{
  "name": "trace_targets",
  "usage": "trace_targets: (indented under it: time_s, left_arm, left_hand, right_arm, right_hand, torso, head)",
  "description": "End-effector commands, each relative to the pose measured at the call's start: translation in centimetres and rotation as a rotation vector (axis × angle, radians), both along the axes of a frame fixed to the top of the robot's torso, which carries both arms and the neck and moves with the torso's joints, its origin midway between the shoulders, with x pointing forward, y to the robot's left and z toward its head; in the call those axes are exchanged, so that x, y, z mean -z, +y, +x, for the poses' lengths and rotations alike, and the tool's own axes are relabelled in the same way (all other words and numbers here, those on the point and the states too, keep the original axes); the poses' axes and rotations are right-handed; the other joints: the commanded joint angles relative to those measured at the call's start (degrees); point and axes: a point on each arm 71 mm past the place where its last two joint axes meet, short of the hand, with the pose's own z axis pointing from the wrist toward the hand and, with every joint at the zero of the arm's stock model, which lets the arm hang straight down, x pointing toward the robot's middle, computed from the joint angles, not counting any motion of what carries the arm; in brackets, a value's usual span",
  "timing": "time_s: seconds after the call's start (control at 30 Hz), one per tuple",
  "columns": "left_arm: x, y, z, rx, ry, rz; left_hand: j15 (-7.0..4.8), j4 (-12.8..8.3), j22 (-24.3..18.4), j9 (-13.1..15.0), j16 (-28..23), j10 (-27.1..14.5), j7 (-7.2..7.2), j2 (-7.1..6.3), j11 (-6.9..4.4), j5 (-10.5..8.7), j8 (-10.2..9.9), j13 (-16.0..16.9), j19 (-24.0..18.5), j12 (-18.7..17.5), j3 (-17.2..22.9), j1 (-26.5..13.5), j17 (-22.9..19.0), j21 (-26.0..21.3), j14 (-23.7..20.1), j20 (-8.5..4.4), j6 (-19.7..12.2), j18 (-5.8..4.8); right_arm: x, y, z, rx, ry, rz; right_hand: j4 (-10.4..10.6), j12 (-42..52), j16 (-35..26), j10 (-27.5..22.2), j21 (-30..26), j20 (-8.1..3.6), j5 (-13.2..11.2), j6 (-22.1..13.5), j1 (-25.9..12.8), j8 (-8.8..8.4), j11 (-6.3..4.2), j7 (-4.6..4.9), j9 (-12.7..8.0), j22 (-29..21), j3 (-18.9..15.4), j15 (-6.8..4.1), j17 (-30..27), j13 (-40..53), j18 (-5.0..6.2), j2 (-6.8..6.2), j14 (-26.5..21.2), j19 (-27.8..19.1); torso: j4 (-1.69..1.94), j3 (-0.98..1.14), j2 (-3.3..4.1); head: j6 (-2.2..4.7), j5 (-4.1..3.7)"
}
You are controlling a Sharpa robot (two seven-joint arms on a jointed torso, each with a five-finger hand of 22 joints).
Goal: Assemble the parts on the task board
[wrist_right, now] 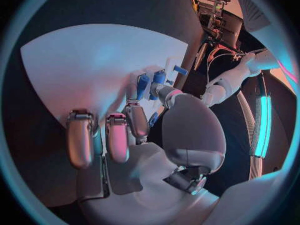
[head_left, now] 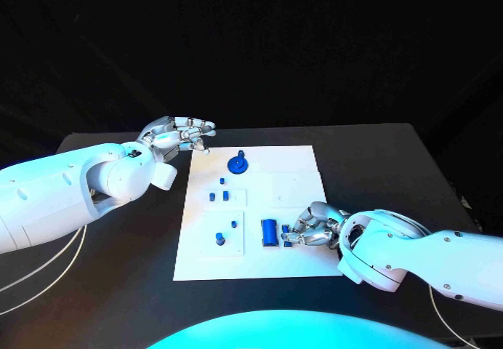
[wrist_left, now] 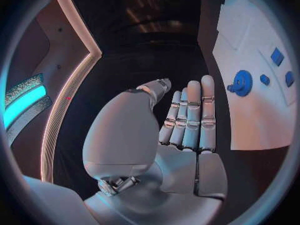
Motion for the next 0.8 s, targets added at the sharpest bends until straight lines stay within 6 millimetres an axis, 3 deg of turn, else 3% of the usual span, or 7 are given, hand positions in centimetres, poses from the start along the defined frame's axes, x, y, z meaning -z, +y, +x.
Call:
trace_targets:
  time_s: [0.03, 0.3, 0.4, 0.5, 0.6, 0.67, 0.8]
  left_arm:
    - [-0.10, -0.22, -0.04, 0.015, -0.001, -0.013]
    - [-0.09, -0.22, -0.04, 0.015, -0.001, -0.013]
    - [-0.09, -0.22, -0.04, 0.015, -0.001, -0.013]
    - [-0.09, -0.23, -0.04, 0.015, -0.001, -0.014]
    - [-0.09, -0.23, -0.04, 0.015, -0.001, -0.013]
    - [-0.09, -0.23, -0.04, 0.015, -0.001, -0.013]
    - [-0.08, -0.24, -0.03, 0.015, 0.000, -0.013]
  left_hand:
    - [0.09, 0.4, 0.0, 0.1, 0.1, -0.4, 0.77, 0.58, -0.03, 0.09, 0.3, -0.1, 0.2, 0.3, 0.1, 0.0, -0.1, -0.2, -0.4, 0.25, -0.3, 0.79]
    - [0.09, 0.4, 0.0, 0.1, 0.1, -0.4, 0.77, 0.58, -0.03, 0.09, 0.3, -0.1, 0.2, 0.3, 0.1, 0.0, -0.1, -0.2, -0.4, 0.25, -0.3, 0.79]
    - [0.09, 0.4, 0.0, 0.1, 0.1, -0.4, 0.77, 0.58, -0.03, 0.09, 0.3, -0.1, 0.2, 0.3, 0.1, 0.0, -0.1, -0.2, -0.4, 0.25, -0.3, 0.79]
    - [0.10, 0.5, -0.1, 0.1, 0.1, -0.5, 0.75, 0.67, -0.03, 0.13, 0.3, -0.1, 0.2, 0.4, 0.1, 0.0, -0.1, -0.3, -0.4, 0.26, -0.4, 0.79]
    - [0.10, 0.5, -0.1, 0.1, 0.1, -0.5, 0.75, 0.67, -0.03, 0.13, 0.3, -0.1, 0.2, 0.4, 0.1, 0.0, -0.1, -0.3, -0.4, 0.26, -0.4, 0.79]
    - [0.10, 0.5, -0.1, 0.1, 0.1, -0.5, 0.75, 0.67, -0.03, 0.13, 0.3, -0.1, 0.2, 0.4, 0.1, 0.0, -0.1, -0.3, -0.4, 0.26, -0.4, 0.79]
    - [0.10, 0.5, -0.1, 0.1, 0.1, -0.5, 0.75, 0.67, -0.03, 0.13, 0.3, -0.1, 0.2, 0.4, 0.1, 0.0, -0.1, -0.3, -0.4, 0.26, -0.4, 0.79]
  right_arm:
    - [-0.06, 0.36, -0.15, -0.036, -0.006, 0.006]
    - [-0.06, 0.25, -0.17, -0.038, -0.006, 0.005]
    - [-0.06, 0.15, -0.16, -0.038, -0.007, 0.004]
    - [-0.06, 0.08, -0.16, -0.043, -0.007, 0.002]
    - [-0.05, 0.09, -0.19, -0.054, -0.007, -0.003]
    - [-0.04, 0.11, -0.21, -0.061, -0.006, -0.004]
    - [-0.02, 0.13, -0.17, -0.063, -0.006, 0.000]
  right_hand:
    - [0.3, -0.1, 0.1, 0.1, -0.2, 0.19, -0.1, 0.2, -0.6, -0.39, 0.38, 0.07, 0.1, 13.3, -0.9, 0.28, 10.4, 4.5, -0.40, -0.03, 5.0, 4.0]
    - [0.4, -0.1, 0.2, 0.1, -0.2, 0.19, -0.3, 0.2, -0.6, -0.40, 0.36, 0.05, 0.1, 13.3, -1.2, 0.28, 10.4, 4.5, -0.40, 0.03, 5.0, 4.0]
    - [0.2, 0.0, 0.2, 0.1, -0.1, 0.17, -0.1, 0.2, 0.1, -0.44, 0.31, 0.00, 0.1, 13.3, -1.3, 0.24, 10.4, 4.5, -0.41, 0.52, 5.0, 4.0]
    - [-1.7, 0.0, 0.2, 0.1, -0.1, 0.06, 0.6, 0.2, 3.7, -0.54, 0.11, -0.21, 0.1, 13.3, -0.6, 0.07, 10.4, 4.6, -0.41, 1.72, 5.0, 4.0]
    - [-3.8, -0.1, 0.2, 0.1, -0.2, -0.04, -3.0, 0.1, 7.1, -0.71, -0.02, -0.32, 0.1, 13.3, 0.7, -0.04, 10.4, 4.6, -0.39, 2.82, 5.0, 4.0]
    - [-4.8, -0.1, 0.1, 0.0, -0.2, -0.05, -5.1, 0.2, 8.2, -0.85, 0.01, -0.30, 0.1, 13.3, 1.0, -0.02, 10.4, 4.6, -0.41, 2.46, 5.0, 4.0]
    - [-4.9, -0.1, 0.1, 0.1, -0.2, -0.03, -6.6, 0.3, 8.3, -0.95, 0.07, -0.22, 0.0, 13.3, 0.9, 0.02, 10.4, 4.6, -0.40, 2.29, 5.0, 4.0]
  torso:
    - [0.00, 0.00, 0.01]
    - [-0.02, 0.00, -0.01]
    - [-0.02, 0.00, -0.01]
    - [0.00, 0.00, -0.03]
    - [0.01, 0.00, 0.01]
    - [0.01, 0.02, 0.03]
    - [0.00, 0.01, 0.03]
  head:
    - [-0.07, 0.00]
    - [-0.31, 0.09]
    - [-0.35, 0.10]
    - [-0.41, 0.05]
    - [-0.42, 0.10]
    - [-0.42, 0.08]
    - [-0.49, 0.13]
